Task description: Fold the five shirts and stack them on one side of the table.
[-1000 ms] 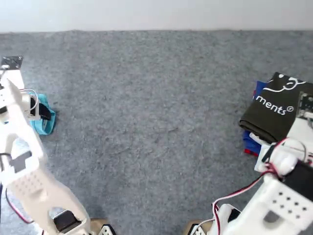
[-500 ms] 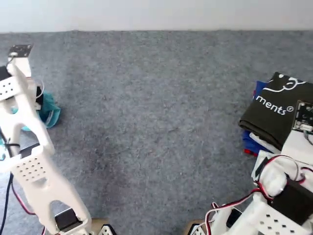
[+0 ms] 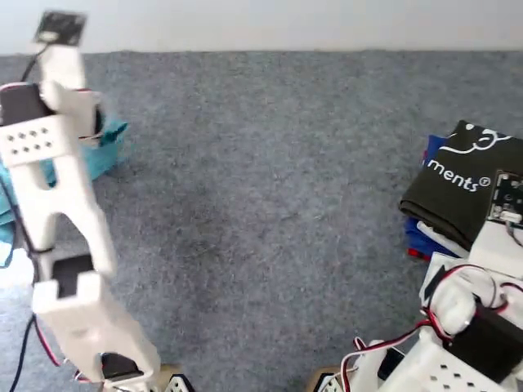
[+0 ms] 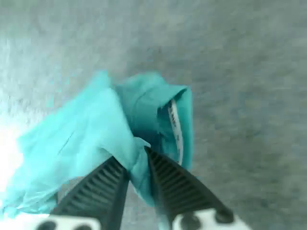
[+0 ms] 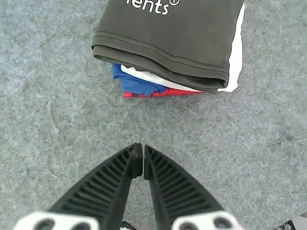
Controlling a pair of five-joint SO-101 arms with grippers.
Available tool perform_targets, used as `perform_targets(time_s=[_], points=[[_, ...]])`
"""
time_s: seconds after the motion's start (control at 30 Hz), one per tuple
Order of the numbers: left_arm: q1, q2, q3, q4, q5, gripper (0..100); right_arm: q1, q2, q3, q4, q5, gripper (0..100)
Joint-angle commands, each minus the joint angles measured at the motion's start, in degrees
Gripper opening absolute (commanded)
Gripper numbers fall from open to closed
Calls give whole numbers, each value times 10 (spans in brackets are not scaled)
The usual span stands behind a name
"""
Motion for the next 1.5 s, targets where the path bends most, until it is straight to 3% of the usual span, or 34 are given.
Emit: perform_targets(time_s=[0.0,0.2,0.4,0.53,0.63,0.73,0.9,1.17,1.47], points=[[118,-119,22,7,41,12,-3,2,-1,22,-4,9],[323,-169,37,6,72,12,-4,4,-1,22,1,9],[471,-176,35,-11,74,13,-2,1,-1,22,53,9],[527,-176,-32,-13,76,13,-2,2,-1,22,57,9],[526,-176,-109,-11,77,13,-2,4,-1,22,57,9],[471,-176,-133,11,75,13,-2,4,-1,22,57,9],[321,-199,-30,11,72,13,-4,5,-1,21,60,9],[158,-317,345,0,-73,13,-4,5,-1,21,60,9],[-47,-452,699,-149,-189,13,-4,5,-1,21,59,9]])
